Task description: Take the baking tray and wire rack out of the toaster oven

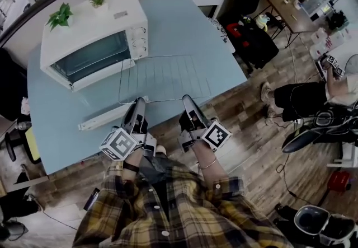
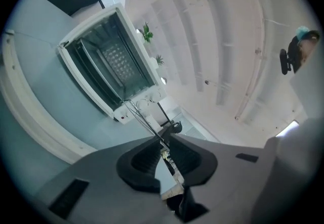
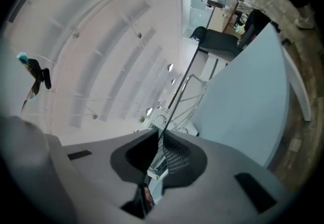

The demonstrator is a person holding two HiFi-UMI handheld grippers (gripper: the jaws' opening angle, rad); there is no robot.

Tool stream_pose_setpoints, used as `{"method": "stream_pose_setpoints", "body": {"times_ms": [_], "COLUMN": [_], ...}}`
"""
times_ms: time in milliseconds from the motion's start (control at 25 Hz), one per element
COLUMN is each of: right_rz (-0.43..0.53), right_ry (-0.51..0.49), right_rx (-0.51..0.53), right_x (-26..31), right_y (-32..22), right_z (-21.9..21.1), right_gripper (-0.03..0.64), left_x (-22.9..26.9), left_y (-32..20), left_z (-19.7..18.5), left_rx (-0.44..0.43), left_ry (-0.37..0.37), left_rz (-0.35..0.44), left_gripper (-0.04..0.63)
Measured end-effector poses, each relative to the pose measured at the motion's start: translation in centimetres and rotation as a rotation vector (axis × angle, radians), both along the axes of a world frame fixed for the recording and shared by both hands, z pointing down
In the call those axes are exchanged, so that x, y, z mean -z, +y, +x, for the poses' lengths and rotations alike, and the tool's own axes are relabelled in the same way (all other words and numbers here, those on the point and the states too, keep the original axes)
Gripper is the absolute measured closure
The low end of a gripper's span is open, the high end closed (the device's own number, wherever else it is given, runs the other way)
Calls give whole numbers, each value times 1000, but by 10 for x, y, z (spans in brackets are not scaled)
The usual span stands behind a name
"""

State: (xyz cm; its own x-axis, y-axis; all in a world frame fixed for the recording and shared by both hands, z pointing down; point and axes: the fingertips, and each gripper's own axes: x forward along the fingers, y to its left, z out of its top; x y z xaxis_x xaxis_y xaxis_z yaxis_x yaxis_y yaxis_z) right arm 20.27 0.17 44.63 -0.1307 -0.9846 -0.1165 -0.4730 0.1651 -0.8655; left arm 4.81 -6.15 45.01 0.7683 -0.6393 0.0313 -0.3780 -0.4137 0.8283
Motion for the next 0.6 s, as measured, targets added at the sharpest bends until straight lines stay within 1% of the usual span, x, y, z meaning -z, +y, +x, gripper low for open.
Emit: {"method": "stream_pose_setpoints", "body": {"times_ms": [160,320,440,600], "right_rz": [-41,-91,-124,-164], "right_ry": [-13,-38,-55,-70], "right_rx": [-103,-186,-227,-251], "right_x": [-15,-35,-50,-69], "right_y": [18,35,42,44], "right_z": [39,72,89,101], "right_gripper": [583,583,581,581], "left_x": [-15,-35,-50,-72], "left_y": [4,10,12,13], "left_z": [45,83,103,118], "left_rx": [-92,-164,-203,-239], "left_ry": [-19,-41,-61,-70], "left_rz": [-34,-80,-113,-185], "left_gripper": [540,540,540,538]}}
